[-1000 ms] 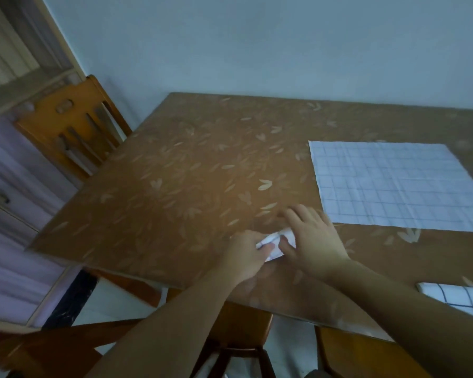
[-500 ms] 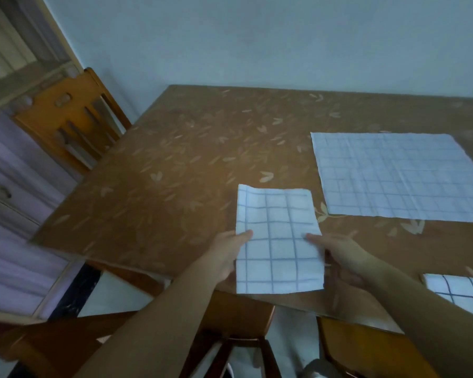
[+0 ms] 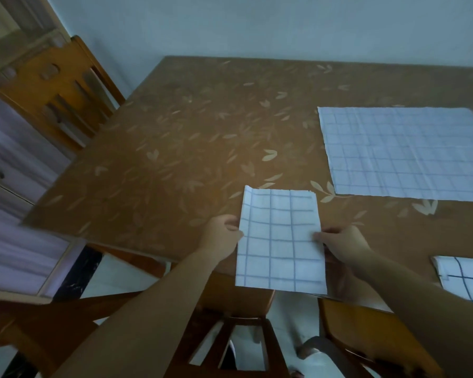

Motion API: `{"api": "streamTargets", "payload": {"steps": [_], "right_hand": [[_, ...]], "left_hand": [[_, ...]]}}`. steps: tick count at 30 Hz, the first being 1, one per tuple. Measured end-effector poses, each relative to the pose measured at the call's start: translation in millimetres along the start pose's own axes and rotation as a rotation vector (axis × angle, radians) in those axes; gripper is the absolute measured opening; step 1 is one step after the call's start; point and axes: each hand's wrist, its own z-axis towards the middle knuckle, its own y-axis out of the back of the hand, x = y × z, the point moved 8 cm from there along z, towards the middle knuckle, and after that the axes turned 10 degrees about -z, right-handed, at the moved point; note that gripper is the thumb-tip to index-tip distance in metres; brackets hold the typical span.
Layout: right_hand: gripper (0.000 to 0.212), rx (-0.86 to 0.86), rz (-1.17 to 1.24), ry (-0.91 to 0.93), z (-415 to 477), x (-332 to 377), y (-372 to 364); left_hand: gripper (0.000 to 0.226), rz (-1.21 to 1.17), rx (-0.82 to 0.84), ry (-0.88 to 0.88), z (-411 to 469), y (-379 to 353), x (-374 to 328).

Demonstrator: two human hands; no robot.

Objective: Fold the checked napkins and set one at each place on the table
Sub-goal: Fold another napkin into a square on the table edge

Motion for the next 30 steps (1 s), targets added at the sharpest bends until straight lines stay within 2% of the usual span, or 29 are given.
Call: {"api": "streamTargets", "payload": {"steps": [3, 7, 9, 11, 14, 17, 18, 20, 22, 25, 28, 30], "right_hand": [[0.019, -0.035, 0.009, 0.017, 7.5, -0.3, 6.0], [0.056, 0.109, -0.072, 0.063, 8.5, -4.8, -5.4], [0.067, 0.172, -0.121, 0.111, 6.3, -6.6, -13.9], [0.072, 0.127, -0.113, 0.134, 7.8, -7.5, -13.9], [0.066, 0.034, -0.039, 0.081, 17.1, -11.0, -7.8], [0.058, 0.023, 0.040, 0.012, 24.7, -18.6, -8.9], [0.055, 0.011, 0.071, -0.013, 24.9, -20.5, -7.8], [0.050, -0.003, 0.132, -0.049, 23.5, -22.4, -5.7], [0.049, 0.013, 0.173, -0.071, 21.6, -23.0, -4.7], [0.045, 0.029, 0.186, -0.078, 19.0, -23.9, -0.1], [0.032, -0.005, 0.053, 0.007, 11.6, -16.0, 11.2], [0.028, -0.096, -0.083, 0.114, 0.5, -5.2, 24.3]], "left_hand": [[0.042, -0.004, -0.021, -0.071, 6.1, -1.0, -8.6], [0.031, 0.107, 0.024, -0.154, 7.8, -6.5, -8.1], [0.027, 0.145, 0.028, -0.190, 8.0, -7.9, -7.2], [0.030, 0.286, 0.002, -0.315, 3.1, -8.7, -14.6], [0.033, 0.518, 0.113, -0.592, -20.4, -23.7, -30.8], [0.066, 0.639, 0.349, -0.690, -45.7, -44.6, -24.0], [0.075, 0.714, 0.394, -0.721, -51.2, -49.8, -18.4], [0.080, 0.820, 0.425, -0.778, -57.4, -55.3, -9.9], [0.073, 0.836, 0.374, -0.833, -62.1, -53.8, -11.0], [0.049, 0.767, 0.218, -0.902, -66.3, -44.5, -24.4], [0.030, 0.643, 0.152, -0.788, -58.4, -34.6, -28.4], [0.023, 0.552, 0.109, -0.712, -51.9, -28.6, -29.9]]}}
